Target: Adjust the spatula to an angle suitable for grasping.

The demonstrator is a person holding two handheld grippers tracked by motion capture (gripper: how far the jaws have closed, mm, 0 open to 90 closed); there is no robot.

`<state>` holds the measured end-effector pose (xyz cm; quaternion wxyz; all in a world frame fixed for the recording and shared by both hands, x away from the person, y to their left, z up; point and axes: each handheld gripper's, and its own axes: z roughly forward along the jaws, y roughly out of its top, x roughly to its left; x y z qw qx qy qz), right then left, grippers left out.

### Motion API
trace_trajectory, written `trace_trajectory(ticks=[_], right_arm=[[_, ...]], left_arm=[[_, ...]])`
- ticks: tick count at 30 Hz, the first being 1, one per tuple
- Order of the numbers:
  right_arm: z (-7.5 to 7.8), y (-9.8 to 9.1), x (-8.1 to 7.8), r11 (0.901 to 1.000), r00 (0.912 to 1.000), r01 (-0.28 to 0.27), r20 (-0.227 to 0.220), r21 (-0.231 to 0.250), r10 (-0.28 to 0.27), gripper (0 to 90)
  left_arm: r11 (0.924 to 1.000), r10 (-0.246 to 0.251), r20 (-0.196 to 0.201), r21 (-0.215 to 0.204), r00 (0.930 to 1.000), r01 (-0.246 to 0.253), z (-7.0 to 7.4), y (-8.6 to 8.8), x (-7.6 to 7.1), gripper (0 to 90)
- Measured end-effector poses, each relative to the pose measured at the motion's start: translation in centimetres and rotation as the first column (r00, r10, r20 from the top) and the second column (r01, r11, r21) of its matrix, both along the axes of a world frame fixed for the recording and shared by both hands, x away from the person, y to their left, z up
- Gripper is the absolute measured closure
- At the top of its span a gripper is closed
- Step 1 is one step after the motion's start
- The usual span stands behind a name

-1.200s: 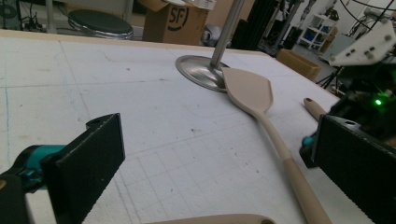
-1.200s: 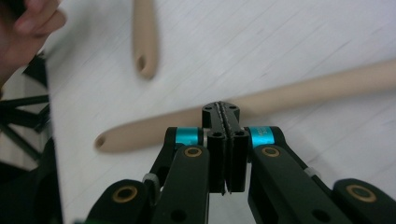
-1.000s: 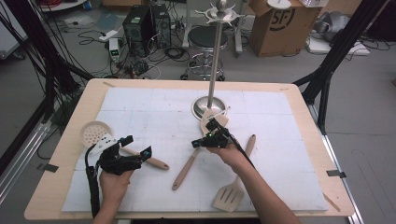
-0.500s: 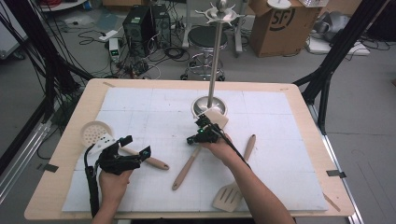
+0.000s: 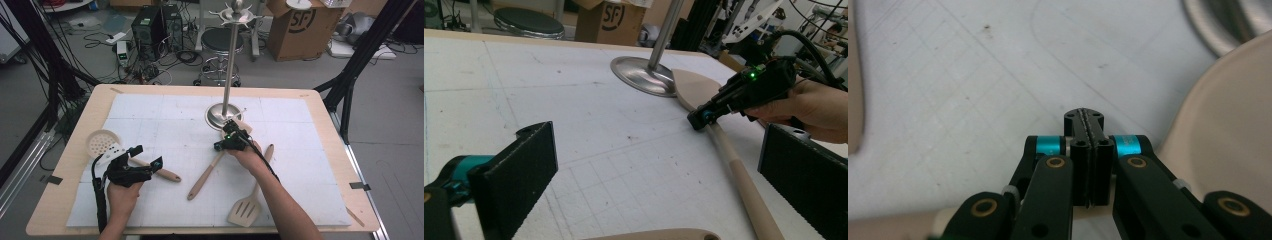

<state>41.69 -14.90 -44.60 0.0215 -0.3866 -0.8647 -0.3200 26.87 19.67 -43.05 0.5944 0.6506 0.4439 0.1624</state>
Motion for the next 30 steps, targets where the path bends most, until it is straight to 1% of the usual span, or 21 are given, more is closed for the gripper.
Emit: trace_trajectory(ticks=[1,2,3,6,7,8,9,10,11,17,18,20,22,23,25,26,27,29,30], right_arm=[[0.0,-0.4,0.0,1.0,1.0,0.01,0.0,0.0,-0.01,89.9],[0.0,-1.2,0.2,0.9995,0.9995,0.032,0.006,-0.001,-0.032,89.9],[0.0,-1.2,0.2,0.9995,0.9995,0.032,0.006,-0.001,-0.032,89.9],[0.0,-2.3,0.5,0.9984,0.9984,0.057,0.008,0.005,-0.057,89.9],[0.0,-2.6,0.6,0.9974,0.9974,0.072,0.001,0.006,-0.072,89.9],[0.0,-2.9,0.7,0.9965,0.9965,0.083,0.005,0.008,-0.083,89.9],[-0.1,-3.5,0.9,0.9947,0.9952,0.098,-0.003,0.031,-0.098,89.9],[-0.1,-3.5,0.9,0.9947,0.9952,0.098,-0.003,0.031,-0.098,89.9],[-0.2,-4.0,1.1,0.9921,0.9933,0.115,-0.012,0.05,-0.115,89.9],[-0.4,-4.5,1.3,0.9887,0.9904,0.138,-0.013,0.058,-0.138,89.9],[-0.4,-4.8,1.2,0.9882,0.99,0.141,-0.005,0.06,-0.141,90.0],[-0.4,-4.9,1.1,0.9876,0.9892,0.146,-0.002,0.056,-0.146,90.0],[-0.4,-5.5,0.6,0.9875,0.9884,0.149,0.024,0.052,-0.15,90.0],[-0.4,-5.5,0.6,0.9875,0.9884,0.149,0.024,0.052,-0.15,90.0],[-0.4,-6.1,0.4,0.9842,0.9862,0.164,0.009,0.066,-0.165,89.9],[-0.5,-6.3,0.3,0.9838,0.986,0.165,0.013,0.071,-0.166,89.9],[-0.5,-6.4,0.2,0.9824,0.9846,0.173,0.008,0.07,-0.174,90.0],[-0.5,-6.7,0.0,0.9825,0.9842,0.175,0.016,0.064,-0.176,90.0],[-0.5,-6.7,-0.1,0.981,0.9832,0.181,0.015,0.07,-0.182,89.9]], left_arm=[[1.0,0.002,-0.001,-0.001,1.0,-0.002,0.0,0.0,0.0,3.0],[1.0,0.002,-0.001,-0.002,1.0,-0.002,0.0,0.0,0.0,3.0],[1.0,0.001,-0.001,-0.002,1.0,-0.001,0.0,0.0,0.0,3.0],[1.0,0.001,0.0,0.002,1.0,-0.001,0.0,0.0,0.0,3.0],[1.0,0.0,0.0,0.002,1.0,0.0,0.0,0.0,0.0,3.0],[1.0,0.001,-0.001,0.002,1.0,-0.001,0.0,0.0,0.0,3.0],[1.0,0.002,0.0,0.002,1.0,-0.002,0.0,0.0,0.0,3.0],[1.0,0.001,0.001,0.001,1.0,-0.001,0.0,0.0,0.0,3.0],[1.0,0.002,-0.001,0.002,1.0,-0.002,0.0,0.0,0.0,3.0],[1.0,-0.001,-0.001,0.004,1.0,0.001,0.0,0.0,0.0,3.0],[1.0,0.002,0.0,0.001,1.0,-0.002,0.0,0.0,-0.1,3.0],[1.0,0.002,-0.001,0.002,1.0,-0.002,0.0,0.0,-0.1,3.0],[1.0,0.004,-0.003,0.003,1.0,-0.004,0.0,0.1,-0.1,3.0],[1.0,0.005,-0.002,0.003,1.0,-0.005,0.0,0.1,-0.1,3.0],[1.0,0.006,0.0,0.003,1.0,-0.006,0.0,0.1,-0.1,3.0],[1.0,0.008,0.002,-0.001,1.0,-0.008,0.0,0.1,-0.1,3.0],[1.0,0.007,0.004,0.0,1.0,-0.007,0.1,0.1,-0.2,3.0],[1.0,0.005,0.004,0.002,1.0,-0.005,0.1,0.1,-0.2,3.0],[1.0,0.004,0.005,0.002,1.0,-0.004,0.1,0.1,-0.2,3.0]])
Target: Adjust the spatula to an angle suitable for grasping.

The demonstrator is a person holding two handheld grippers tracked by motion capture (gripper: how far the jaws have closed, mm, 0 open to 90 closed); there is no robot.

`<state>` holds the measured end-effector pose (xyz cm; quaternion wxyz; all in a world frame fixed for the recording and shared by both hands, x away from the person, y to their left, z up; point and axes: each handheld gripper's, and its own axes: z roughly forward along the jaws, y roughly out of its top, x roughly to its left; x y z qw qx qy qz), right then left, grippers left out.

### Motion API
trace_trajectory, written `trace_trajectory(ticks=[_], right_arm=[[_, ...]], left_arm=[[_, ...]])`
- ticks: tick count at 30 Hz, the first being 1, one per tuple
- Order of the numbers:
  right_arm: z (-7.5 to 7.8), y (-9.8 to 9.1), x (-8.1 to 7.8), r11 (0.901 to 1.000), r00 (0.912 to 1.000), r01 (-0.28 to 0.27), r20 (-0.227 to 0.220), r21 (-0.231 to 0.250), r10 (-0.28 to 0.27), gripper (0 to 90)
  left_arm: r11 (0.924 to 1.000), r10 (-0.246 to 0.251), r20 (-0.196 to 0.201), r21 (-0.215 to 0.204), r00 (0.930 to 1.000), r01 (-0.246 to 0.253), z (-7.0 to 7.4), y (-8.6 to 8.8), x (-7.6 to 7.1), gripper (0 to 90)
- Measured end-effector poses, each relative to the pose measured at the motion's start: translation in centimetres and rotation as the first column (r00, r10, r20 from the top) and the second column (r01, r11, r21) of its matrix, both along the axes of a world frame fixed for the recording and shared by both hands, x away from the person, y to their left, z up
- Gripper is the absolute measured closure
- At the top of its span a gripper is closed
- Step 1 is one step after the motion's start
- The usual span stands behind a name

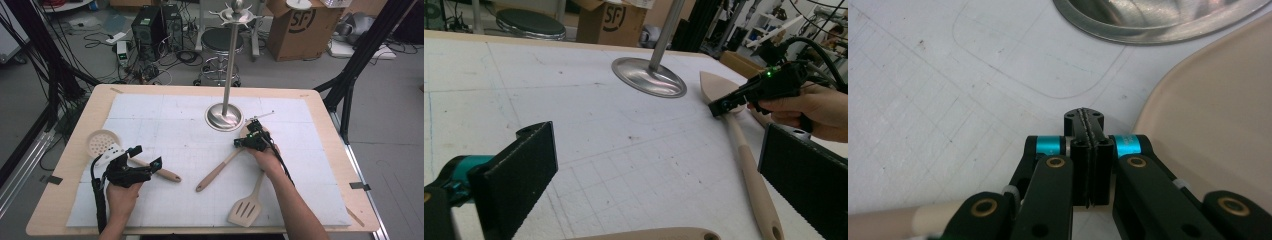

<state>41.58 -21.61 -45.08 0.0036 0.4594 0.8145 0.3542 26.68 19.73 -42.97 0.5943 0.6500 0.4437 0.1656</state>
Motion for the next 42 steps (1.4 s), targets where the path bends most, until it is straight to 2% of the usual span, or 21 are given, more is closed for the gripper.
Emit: trace_trajectory(ticks=[4,12,15,17,21,24,25,26,27,29,30,31,32,34,38,39,42], right_arm=[[-0.1,-0.1,0.0,1.0,0.9999,0.001,0.01,-0.002,-0.001,90.0],[0.1,-0.3,-0.1,1.0,0.9999,0.006,-0.009,-0.008,-0.006,90.0],[0.1,-0.1,-0.2,0.9997,0.9999,0.01,0.008,-0.021,-0.01,89.9],[0.3,0.1,-0.5,0.9995,0.9998,-0.011,0.017,-0.031,0.011,89.9],[1.0,0.4,-1.9,0.998,0.9987,-0.043,0.028,0.047,0.042,89.8],[1.3,1.1,-3.4,0.9935,0.9947,-0.103,0.006,0.049,0.103,89.5],[1.4,1.4,-4.0,0.9914,0.9923,-0.124,0.014,0.042,0.123,89.6],[1.5,1.6,-4.6,0.9873,0.9888,-0.149,0.012,0.054,0.149,89.6],[1.6,1.8,-5.1,0.9824,0.9852,-0.171,-0.002,0.075,0.172,89.6],[1.6,2.2,-6.2,0.9765,0.9793,-0.2,-0.017,0.081,0.202,89.6],[1.5,2.4,-6.6,0.9723,0.9744,-0.219,-0.031,0.081,0.223,89.6],[1.3,2.8,-7.4,0.9628,0.9646,-0.254,-0.05,0.094,0.259,89.6],[1.3,2.8,-7.4,0.9628,0.9646,-0.254,-0.05,0.094,0.259,89.6],[1.1,3.1,-8.1,0.9563,0.9565,-0.276,-0.07,0.095,0.283,89.5],[0.6,3.8,-9.2,0.9405,0.9362,-0.328,-0.102,0.088,0.336,89.5],[0.5,4.1,-9.7,0.9304,0.9247,-0.358,-0.108,0.08,0.365,89.5],[0.5,4.3,-9.9,0.9252,0.9201,-0.372,-0.102,0.073,0.378,89.5]], left_arm=[[1.0,-0.002,-0.001,0.004,1.0,0.002,0.0,0.0,0.0,3.0],[1.0,0.003,-0.002,0.002,1.0,-0.003,0.0,0.0,0.1,3.0],[0.9999,0.003,-0.005,0.011,1.0,-0.003,-0.2,0.0,0.1,3.1],[0.9999,0.006,-0.01,0.012,0.9999,-0.006,-0.4,0.1,0.2,3.1],[1.0,0.006,-0.011,0.001,0.9999,-0.006,-0.4,0.4,0.2,3.0],[1.0,0.007,-0.002,-0.003,1.0,-0.007,-0.2,0.5,0.1,3.0],[1.0,0.008,-0.001,-0.004,1.0,-0.008,-0.2,0.4,0.0,3.0],[1.0,0.007,-0.001,-0.003,1.0,-0.007,-0.2,0.4,0.0,3.0],[0.9999,0.01,-0.003,-0.005,0.9999,-0.01,-0.2,0.3,0.1,3.0],[1.0,0.006,-0.006,0.0,1.0,-0.006,-0.3,0.3,0.1,3.0],[1.0,0.007,-0.008,0.002,0.9999,-0.007,-0.3,0.3,0.1,3.0],[1.0,0.007,-0.009,0.003,0.9999,-0.007,-0.3,0.3,0.2,3.0],[1.0,0.007,-0.009,0.002,0.9999,-0.007,-0.3,0.3,0.1,3.0],[1.0,0.009,-0.006,0.003,0.9999,-0.009,-0.2,0.3,0.1,3.0],[1.0,0.005,-0.001,0.007,1.0,-0.005,-0.1,0.0,0.0,3.0],[1.0,0.002,-0.003,0.009,1.0,-0.002,-0.1,-0.1,0.0,3.0],[0.9998,-0.002,-0.007,0.019,1.0,0.002,-0.2,-0.3,0.2,3.0]])
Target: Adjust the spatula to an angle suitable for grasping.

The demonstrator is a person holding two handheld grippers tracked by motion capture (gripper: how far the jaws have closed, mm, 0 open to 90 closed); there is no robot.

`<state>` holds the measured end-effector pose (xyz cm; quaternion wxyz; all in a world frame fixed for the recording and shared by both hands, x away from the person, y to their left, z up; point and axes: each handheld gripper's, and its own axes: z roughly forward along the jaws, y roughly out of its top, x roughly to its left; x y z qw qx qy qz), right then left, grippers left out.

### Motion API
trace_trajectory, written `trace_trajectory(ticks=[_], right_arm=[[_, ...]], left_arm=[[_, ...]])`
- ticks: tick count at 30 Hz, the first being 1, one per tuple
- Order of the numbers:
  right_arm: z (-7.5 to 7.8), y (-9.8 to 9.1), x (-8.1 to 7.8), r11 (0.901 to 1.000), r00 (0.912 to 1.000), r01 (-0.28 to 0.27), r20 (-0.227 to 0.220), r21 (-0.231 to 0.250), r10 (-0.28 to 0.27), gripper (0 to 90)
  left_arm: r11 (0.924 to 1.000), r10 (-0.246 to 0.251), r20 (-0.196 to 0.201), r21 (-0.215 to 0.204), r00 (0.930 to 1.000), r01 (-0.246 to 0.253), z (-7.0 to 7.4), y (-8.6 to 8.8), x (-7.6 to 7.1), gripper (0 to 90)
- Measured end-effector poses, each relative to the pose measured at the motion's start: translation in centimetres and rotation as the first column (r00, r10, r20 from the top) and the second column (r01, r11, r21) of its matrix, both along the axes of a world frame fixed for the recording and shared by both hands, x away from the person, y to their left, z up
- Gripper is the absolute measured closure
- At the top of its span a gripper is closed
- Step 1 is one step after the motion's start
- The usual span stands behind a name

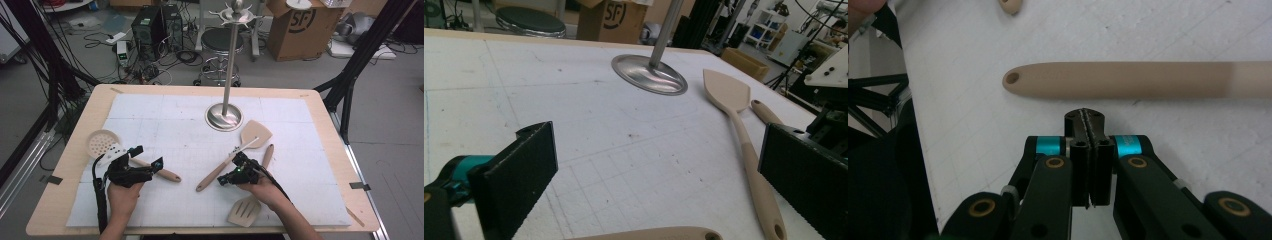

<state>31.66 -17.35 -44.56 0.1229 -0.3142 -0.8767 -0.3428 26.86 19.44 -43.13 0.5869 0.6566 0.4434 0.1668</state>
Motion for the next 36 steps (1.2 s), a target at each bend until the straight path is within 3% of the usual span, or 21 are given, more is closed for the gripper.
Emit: trace_trajectory(ticks=[5,13,23,30,36], right_arm=[[-0.1,-0.1,0.2,1.0,1.0,-0.002,-0.001,-0.005,0.002,89.6],[-0.7,1.6,0.9,0.9996,0.9991,-0.026,-0.034,-0.01,0.025,89.5],[-0.6,3.4,2.0,0.9995,0.9998,-0.012,-0.016,-0.03,0.011,89.6],[-0.7,3.8,2.6,0.9998,0.9992,0.007,-0.039,-0.018,-0.008,89.6],[-0.6,4.2,2.8,0.9992,0.9993,0.025,-0.028,-0.031,-0.026,89.7]], left_arm=[[1.0,0.001,0.002,-0.009,1.0,-0.001,-0.1,0.1,0.2,3.0],[0.9999,0.01,-0.001,-0.014,1.0,-0.01,-0.2,0.8,-0.2,3.0],[0.9992,0.035,-0.001,-0.018,0.9994,-0.035,-0.1,1.6,-0.9,3.1],[0.9989,0.039,-0.005,-0.024,0.9992,-0.039,0.0,1.7,-2.4,3.1],[0.9989,0.047,0.025,-0.011,0.9986,-0.046,0.5,1.5,-4.2,3.0]])
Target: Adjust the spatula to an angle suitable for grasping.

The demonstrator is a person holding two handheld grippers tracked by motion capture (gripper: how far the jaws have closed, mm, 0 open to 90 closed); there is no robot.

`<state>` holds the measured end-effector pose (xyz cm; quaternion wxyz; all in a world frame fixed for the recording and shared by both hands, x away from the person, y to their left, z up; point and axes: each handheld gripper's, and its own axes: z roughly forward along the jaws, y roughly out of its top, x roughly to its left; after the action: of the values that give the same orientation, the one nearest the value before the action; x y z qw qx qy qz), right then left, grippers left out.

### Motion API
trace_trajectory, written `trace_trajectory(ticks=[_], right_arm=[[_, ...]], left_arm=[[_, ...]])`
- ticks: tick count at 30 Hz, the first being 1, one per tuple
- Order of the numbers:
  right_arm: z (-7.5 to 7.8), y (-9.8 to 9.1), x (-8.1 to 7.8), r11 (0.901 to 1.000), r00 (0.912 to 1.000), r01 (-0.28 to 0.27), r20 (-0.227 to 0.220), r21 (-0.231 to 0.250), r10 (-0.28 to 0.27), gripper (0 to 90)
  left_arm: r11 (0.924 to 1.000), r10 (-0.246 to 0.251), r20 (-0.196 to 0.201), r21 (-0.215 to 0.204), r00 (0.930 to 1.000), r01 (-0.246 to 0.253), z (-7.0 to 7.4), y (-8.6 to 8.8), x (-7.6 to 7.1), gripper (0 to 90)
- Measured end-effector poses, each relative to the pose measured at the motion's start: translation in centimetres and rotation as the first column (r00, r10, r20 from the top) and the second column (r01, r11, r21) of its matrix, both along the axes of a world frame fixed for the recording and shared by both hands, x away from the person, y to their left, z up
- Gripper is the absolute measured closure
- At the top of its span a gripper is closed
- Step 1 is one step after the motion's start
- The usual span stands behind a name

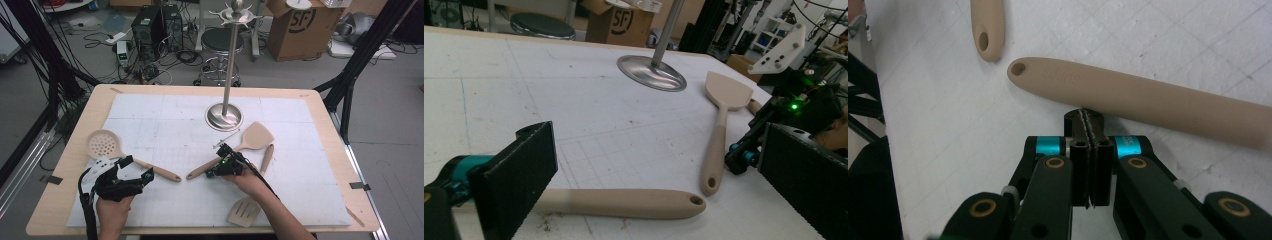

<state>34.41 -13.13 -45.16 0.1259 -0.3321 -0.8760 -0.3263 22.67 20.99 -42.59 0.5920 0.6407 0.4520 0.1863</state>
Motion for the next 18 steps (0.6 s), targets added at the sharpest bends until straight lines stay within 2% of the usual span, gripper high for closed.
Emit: trace_trajectory(ticks=[3,7,11,14,18], right_arm=[[0.0,0.3,0.2,1.0,0.9999,0.009,0.011,-0.005,-0.009,89.8],[-0.1,0.6,0.8,0.9998,0.9998,0.017,-0.009,0.006,-0.017,89.8],[-0.3,0.6,1.2,0.9996,0.9995,0.023,-0.024,0.019,-0.023,89.8],[-0.1,0.8,1.2,0.9995,0.9992,0.032,-0.026,-0.002,-0.032,89.8],[0.1,1.3,1.4,0.9988,0.9987,0.044,-0.027,-0.022,-0.045,89.8]], left_arm=[[1.0,0.002,-0.009,0.006,1.0,-0.002,-0.2,0.0,-0.1,3.0],[0.9998,0.021,-0.023,0.006,0.9995,-0.021,-0.4,0.3,-0.1,3.0],[0.9992,0.038,-0.003,-0.013,0.9993,-0.039,0.1,1.0,-0.4,3.0],[0.9988,0.04,0.003,-0.029,0.9992,-0.04,0.2,1.2,-0.3,3.0],[0.9989,0.024,-0.009,-0.041,0.9997,-0.024,-0.1,1.0,0.0,3.0]])
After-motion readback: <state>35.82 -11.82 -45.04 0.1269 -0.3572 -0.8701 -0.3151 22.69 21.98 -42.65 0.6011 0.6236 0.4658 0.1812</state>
